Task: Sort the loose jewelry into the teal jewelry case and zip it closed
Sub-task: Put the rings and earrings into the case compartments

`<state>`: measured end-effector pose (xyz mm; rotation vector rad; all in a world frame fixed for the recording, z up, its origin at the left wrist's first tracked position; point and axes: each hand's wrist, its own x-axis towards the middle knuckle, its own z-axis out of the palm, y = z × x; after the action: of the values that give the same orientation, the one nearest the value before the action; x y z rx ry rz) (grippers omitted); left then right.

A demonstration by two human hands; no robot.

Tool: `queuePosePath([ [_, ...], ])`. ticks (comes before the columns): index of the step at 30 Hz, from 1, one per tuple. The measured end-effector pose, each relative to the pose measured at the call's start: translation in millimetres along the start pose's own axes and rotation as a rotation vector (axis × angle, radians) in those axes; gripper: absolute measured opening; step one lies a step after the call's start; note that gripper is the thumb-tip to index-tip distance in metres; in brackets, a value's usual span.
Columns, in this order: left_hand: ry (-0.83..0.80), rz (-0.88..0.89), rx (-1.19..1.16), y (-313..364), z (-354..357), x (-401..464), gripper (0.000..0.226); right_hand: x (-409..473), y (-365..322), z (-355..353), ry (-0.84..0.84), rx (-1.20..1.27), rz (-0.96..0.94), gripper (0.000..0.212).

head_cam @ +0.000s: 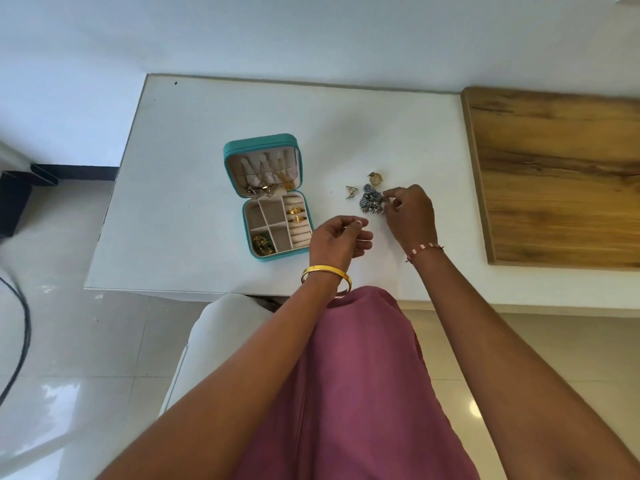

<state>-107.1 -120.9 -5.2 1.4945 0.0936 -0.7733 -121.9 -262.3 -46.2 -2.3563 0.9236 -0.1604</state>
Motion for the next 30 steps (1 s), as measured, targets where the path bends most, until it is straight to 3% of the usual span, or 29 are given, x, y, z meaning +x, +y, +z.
queuePosePath([
  [6,0.007,-0.021,0.044,-5,-2,3,0.015,-6,4,3,0.062,0.132,0.03,0.009],
  [13,0.032,-0.054,0.044,-15,-9,-3,0.016,-28,-4,-3,0.09,0.406,0.012,0.012],
  [22,0.078,0.0,0.092,-20,-14,-7,0.022,-67,-22,-15,-0.063,0.781,0.089,0.017],
  [30,0.046,0.057,0.246,-19,-13,-8,0.028,-84,-28,-20,-0.178,0.861,0.122,0.02],
])
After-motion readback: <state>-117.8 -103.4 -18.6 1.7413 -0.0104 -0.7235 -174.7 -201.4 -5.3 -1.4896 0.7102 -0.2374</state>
